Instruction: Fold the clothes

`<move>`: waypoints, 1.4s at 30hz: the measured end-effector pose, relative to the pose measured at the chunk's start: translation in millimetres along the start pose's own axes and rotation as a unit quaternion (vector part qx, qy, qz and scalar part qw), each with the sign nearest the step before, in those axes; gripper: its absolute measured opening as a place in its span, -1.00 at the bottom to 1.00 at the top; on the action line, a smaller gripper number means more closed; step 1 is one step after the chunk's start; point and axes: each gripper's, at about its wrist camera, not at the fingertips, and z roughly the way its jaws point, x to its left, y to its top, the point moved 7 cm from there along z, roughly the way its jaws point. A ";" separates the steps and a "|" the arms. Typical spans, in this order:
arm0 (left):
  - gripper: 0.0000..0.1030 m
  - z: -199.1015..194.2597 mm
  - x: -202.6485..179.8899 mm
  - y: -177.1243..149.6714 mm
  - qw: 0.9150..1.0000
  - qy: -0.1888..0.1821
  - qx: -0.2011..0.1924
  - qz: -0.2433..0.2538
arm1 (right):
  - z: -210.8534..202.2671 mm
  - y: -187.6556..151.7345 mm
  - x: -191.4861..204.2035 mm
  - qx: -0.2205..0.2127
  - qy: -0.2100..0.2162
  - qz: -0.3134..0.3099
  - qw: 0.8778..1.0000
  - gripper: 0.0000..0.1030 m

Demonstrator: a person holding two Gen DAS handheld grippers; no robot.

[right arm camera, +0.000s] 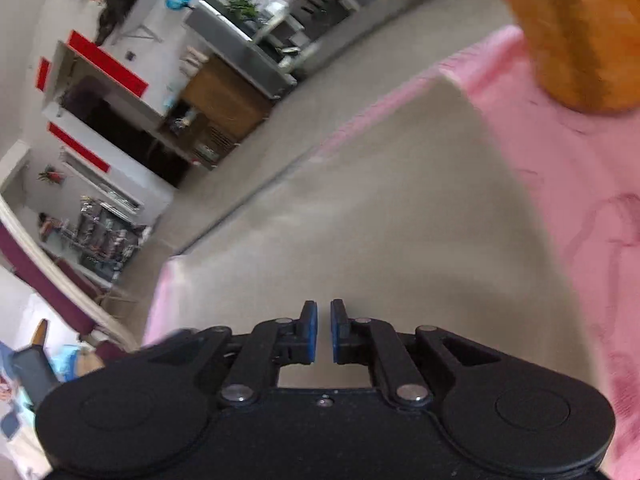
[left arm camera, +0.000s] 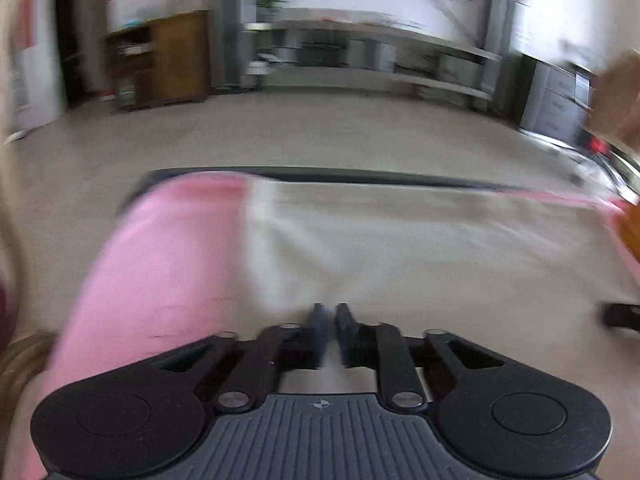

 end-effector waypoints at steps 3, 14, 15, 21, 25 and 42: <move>-0.75 -3.3 30.3 -3.1 0.998 0.060 -0.007 -0.010 | -17.0 13.0 -40.3 -0.046 0.017 0.060 0.997 -1.00; -0.76 -102.1 57.8 -8.2 0.994 0.103 0.039 -0.019 | -161.6 13.5 -26.7 -0.149 -0.096 0.088 0.980 -0.73; -0.76 -114.8 53.7 -10.9 0.995 0.087 0.039 -0.016 | -172.3 10.6 -15.9 -0.149 -0.086 0.091 0.981 -0.73; -0.65 -131.8 39.0 -56.0 0.996 0.049 0.064 -0.030 | -201.8 -21.8 20.7 -0.138 -0.056 0.054 0.987 -0.53; -0.67 -121.2 36.6 -56.6 0.995 0.042 0.070 -0.053 | -162.2 -32.2 4.0 -0.102 -0.088 0.065 0.989 -0.54; -0.75 -47.9 32.7 -41.8 0.973 -0.080 0.089 -0.197 | -84.3 -32.8 -34.2 0.005 -0.036 0.107 0.994 -0.91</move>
